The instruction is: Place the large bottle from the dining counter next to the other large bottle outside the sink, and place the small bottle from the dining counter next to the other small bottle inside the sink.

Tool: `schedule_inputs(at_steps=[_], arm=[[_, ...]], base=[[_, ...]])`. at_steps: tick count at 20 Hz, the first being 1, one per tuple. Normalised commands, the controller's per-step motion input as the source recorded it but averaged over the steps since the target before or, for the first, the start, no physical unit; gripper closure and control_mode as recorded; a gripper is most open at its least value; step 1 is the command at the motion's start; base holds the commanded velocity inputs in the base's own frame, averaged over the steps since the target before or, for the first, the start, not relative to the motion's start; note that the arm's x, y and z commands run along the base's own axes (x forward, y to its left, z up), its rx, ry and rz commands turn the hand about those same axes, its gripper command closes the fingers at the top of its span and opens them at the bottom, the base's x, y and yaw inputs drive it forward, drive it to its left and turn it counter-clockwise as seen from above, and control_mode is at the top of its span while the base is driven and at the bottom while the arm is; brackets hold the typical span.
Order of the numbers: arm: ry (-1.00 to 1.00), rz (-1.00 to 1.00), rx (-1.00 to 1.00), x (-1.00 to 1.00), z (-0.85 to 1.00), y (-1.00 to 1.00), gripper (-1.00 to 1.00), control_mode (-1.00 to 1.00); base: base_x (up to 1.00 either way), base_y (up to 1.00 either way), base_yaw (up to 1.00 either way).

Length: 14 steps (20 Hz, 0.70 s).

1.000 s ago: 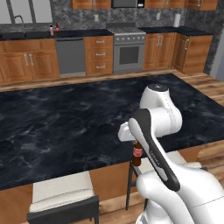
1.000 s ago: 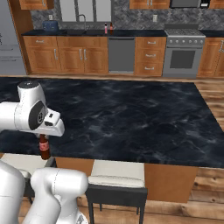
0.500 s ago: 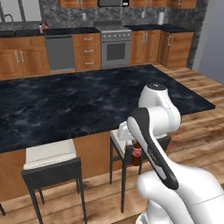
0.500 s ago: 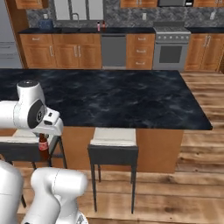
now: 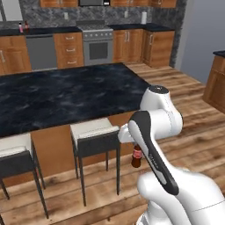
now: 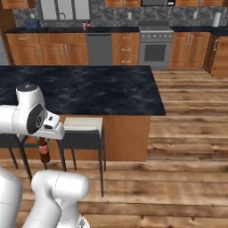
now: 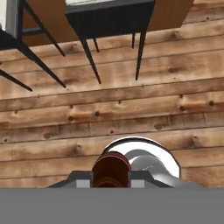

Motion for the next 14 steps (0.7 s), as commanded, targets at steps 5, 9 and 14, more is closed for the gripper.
schedule_inputs(at_steps=[5,9,14], arm=[[0.00,0.00,0.00,0.00,0.00,0.00,1.00,1.00],[0.00,0.00,0.00,0.00,0.00,0.00,1.00,1.00],[0.00,0.00,0.00,0.00,0.00,0.00,1.00,1.00]], base=[[0.06,-1.00,0.00],[0.18,-1.00,0.00],[0.33,-1.00,0.00]])
